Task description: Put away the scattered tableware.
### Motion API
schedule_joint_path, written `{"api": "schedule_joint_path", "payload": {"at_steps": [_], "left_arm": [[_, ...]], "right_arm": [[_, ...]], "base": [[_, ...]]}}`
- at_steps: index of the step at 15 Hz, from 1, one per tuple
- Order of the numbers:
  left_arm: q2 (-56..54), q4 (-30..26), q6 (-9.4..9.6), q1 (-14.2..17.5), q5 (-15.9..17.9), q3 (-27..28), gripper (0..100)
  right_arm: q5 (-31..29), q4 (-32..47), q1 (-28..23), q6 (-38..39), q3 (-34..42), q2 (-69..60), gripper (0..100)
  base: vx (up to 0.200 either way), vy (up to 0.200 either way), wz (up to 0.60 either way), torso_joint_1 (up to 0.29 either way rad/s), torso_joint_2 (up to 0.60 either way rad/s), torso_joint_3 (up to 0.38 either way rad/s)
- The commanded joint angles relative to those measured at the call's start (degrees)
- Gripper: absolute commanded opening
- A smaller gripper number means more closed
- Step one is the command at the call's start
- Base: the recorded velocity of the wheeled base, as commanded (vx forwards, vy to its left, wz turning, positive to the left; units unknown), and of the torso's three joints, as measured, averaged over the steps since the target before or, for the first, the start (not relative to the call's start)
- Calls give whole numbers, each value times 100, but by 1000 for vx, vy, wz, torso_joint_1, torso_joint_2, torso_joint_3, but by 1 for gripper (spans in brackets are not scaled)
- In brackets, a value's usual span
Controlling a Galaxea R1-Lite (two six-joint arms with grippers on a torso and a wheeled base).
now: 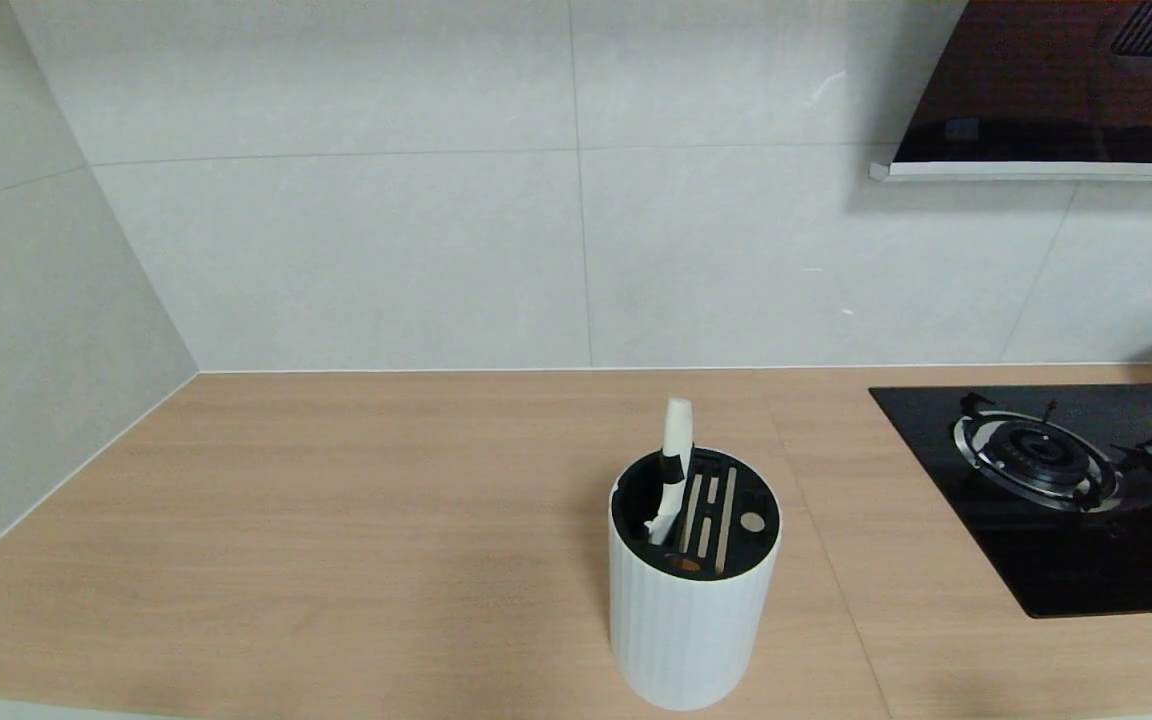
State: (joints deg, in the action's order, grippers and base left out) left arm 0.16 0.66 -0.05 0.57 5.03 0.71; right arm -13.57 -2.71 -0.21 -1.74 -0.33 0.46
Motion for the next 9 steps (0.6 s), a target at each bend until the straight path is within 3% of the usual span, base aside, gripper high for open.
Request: {"api": "schedule_joint_path", "payload": {"at_steps": [1, 3, 4, 5, 6, 7, 8, 9], "left_arm": [[-7, 4, 31, 4, 112, 26, 100], [19, -57, -4, 4, -90, 52, 100], [19, -92, 128, 13, -1013, 44, 100], [28, -57, 93, 13, -1268, -9, 100], [28, -57, 84, 13, -1259, -9, 100], [90, -48, -101, 13, -1040, -53, 100], [178, -31, -101, 13, -1004, -62, 100], [-16, -48, 84, -31, -750, -71, 100]], "right_arm": [[777, 68, -6, 464, 24, -29, 100], [1067, 271, 12, 394, 15, -38, 100], [1128, 288, 12, 253, 24, -38, 100], [1163, 288, 21, 157, 15, -38, 100], [1163, 288, 21, 157, 24, -38, 100], [1163, 279, 21, 174, 24, -38, 100], [1155, 279, 21, 174, 24, -38, 100], [1163, 279, 21, 174, 24, -38, 100]], "base": [[0, 0, 0, 0, 0, 0], [0, 0, 0, 0, 0, 0], [0, 0, 0, 0, 0, 0], [0, 0, 0, 0, 0, 0], [0, 0, 0, 0, 0, 0], [0, 0, 0, 0, 0, 0], [0, 0, 0, 0, 0, 0], [0, 0, 0, 0, 0, 0]]}}
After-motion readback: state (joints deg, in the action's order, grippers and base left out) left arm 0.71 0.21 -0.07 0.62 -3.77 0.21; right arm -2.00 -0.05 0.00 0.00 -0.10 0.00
